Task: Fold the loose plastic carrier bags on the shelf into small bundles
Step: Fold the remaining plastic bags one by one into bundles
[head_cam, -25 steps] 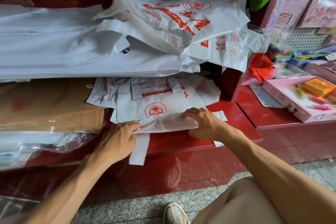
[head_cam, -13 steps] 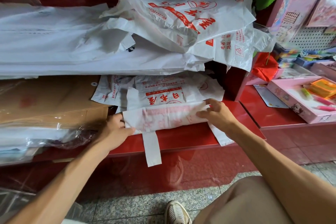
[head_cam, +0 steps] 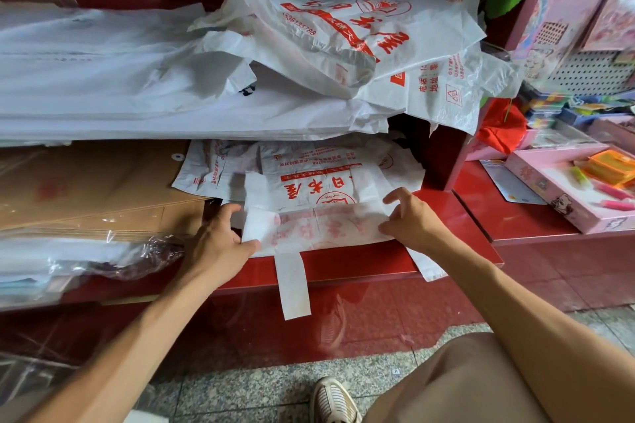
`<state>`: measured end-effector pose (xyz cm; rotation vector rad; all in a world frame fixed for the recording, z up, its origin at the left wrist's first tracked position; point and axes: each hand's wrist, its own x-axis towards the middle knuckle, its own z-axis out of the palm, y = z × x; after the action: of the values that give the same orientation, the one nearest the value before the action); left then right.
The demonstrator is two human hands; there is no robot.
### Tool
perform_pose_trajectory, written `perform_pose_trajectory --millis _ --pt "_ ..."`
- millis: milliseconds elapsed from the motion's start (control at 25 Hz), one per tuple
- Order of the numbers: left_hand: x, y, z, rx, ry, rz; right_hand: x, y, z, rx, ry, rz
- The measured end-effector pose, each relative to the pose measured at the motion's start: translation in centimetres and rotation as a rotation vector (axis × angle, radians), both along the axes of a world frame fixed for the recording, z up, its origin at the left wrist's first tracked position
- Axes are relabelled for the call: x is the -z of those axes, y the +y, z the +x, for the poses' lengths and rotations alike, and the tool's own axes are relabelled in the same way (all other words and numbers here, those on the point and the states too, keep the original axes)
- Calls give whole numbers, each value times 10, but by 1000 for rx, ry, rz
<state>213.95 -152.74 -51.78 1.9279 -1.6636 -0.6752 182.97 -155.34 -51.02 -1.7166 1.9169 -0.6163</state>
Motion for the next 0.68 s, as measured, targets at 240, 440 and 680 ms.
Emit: perform_pose_trajectory --millis 240,440,680 --pt "0 5 -12 424 -453 -377 -5 9 22 -409 282 -244" --pt "2 0 -15 447 -349 -221 -5 9 31 -471 457 -4" --pt "2 -14 -3 215 -128 -247 -7 5 15 -194 204 -196"
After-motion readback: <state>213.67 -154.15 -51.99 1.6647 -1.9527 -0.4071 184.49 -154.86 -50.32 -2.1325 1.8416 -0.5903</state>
